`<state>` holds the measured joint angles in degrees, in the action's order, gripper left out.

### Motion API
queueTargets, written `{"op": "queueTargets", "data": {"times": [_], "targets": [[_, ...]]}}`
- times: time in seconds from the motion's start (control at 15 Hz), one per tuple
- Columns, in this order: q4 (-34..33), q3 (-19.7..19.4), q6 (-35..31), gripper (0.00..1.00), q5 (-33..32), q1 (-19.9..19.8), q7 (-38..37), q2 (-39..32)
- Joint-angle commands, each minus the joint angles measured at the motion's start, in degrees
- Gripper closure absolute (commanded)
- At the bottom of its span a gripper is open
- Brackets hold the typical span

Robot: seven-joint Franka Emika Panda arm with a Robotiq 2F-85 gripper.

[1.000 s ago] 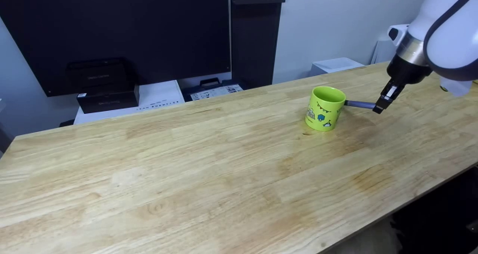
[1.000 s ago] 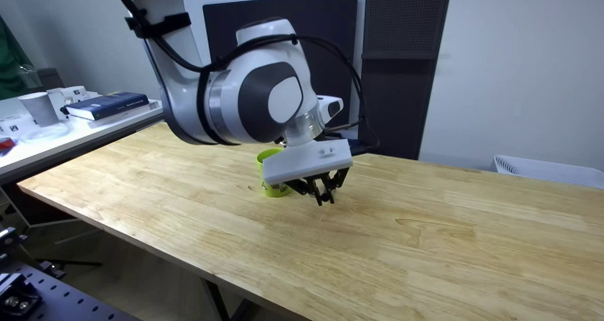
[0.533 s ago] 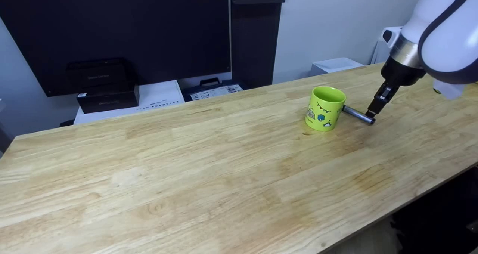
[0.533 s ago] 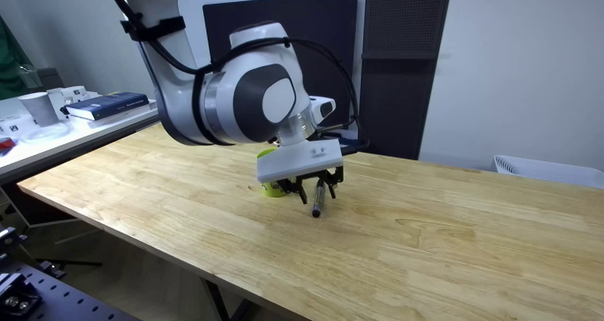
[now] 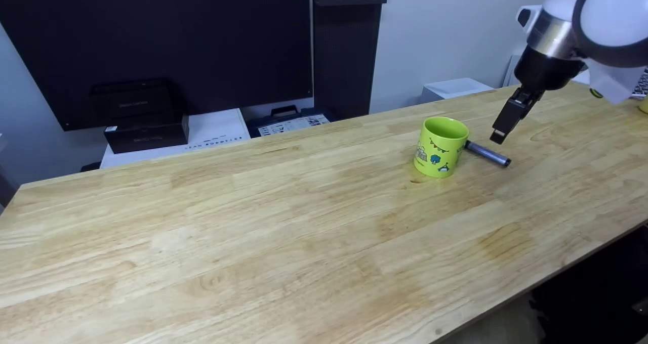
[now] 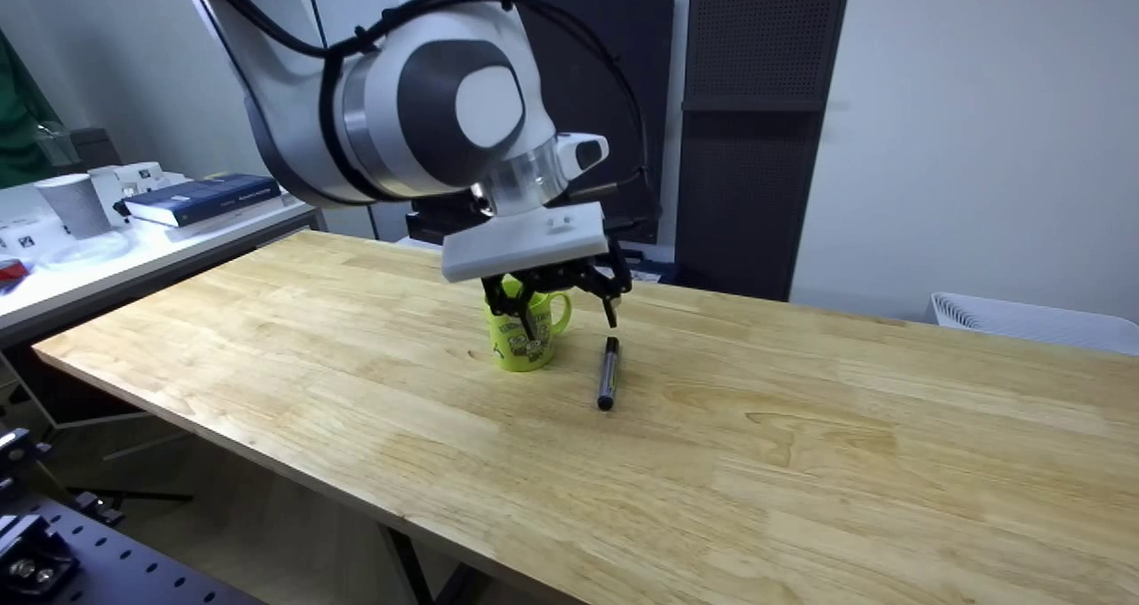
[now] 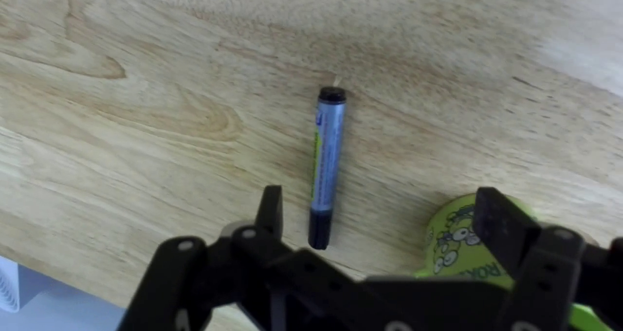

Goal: Take the black marker out of the yellow mug

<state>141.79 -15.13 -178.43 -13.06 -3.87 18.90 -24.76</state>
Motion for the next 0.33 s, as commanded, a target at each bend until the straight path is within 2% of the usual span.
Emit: {"op": "queueTargets", "data": {"times": [0.0, 0.07, 0.27], "targets": [[4.89, -0.06, 11.44, 0.0, -0.51, 2.43, -4.32, 10.58], [5.76, 1.18, 15.5, 0.0, -1.03, 1.99, -3.87, 13.16], [6.6, 0.82, 24.53, 0.0, -5.45, 3.7, -9.71, 18.23]]}}
